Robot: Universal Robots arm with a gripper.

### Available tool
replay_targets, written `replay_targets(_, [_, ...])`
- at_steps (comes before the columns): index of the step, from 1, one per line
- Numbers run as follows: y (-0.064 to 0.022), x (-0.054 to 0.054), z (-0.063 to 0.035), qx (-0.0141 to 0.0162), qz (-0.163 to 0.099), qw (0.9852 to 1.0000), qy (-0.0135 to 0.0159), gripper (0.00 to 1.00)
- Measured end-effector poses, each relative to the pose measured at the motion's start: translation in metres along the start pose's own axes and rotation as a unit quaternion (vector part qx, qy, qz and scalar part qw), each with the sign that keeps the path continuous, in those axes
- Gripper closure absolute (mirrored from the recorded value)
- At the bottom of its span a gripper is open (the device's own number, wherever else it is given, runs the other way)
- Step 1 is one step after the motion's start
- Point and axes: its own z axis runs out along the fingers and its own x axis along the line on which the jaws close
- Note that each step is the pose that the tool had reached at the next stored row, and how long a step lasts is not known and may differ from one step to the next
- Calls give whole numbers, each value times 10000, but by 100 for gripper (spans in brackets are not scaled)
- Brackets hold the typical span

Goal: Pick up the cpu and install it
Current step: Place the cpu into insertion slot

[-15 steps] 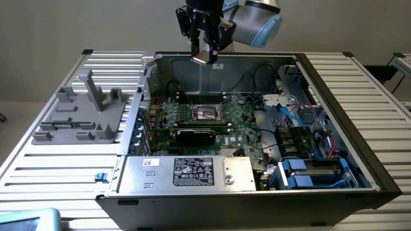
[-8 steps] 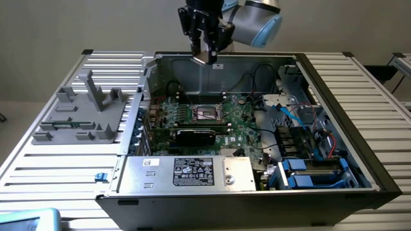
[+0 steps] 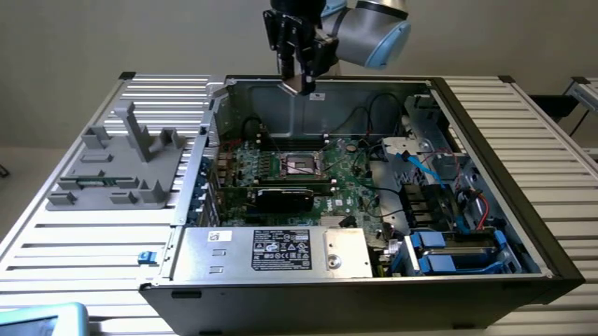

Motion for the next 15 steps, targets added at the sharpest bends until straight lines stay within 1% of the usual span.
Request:
replay_targets(3, [0, 0, 3, -4, 236, 9997, -10, 45])
replay_targets(5, [0, 0, 5, -6, 396, 9992, -17, 45])
replay_targets(8, [-1, 0, 7, -10, 638, 9980, -27, 45])
replay_targets(11, [0, 0, 10, -13, 871, 9962, -37, 45])
replay_targets(12, [-1, 0, 10, -14, 904, 9959, -38, 45])
replay_targets(15, [-1, 0, 10, -14, 908, 9959, -39, 45])
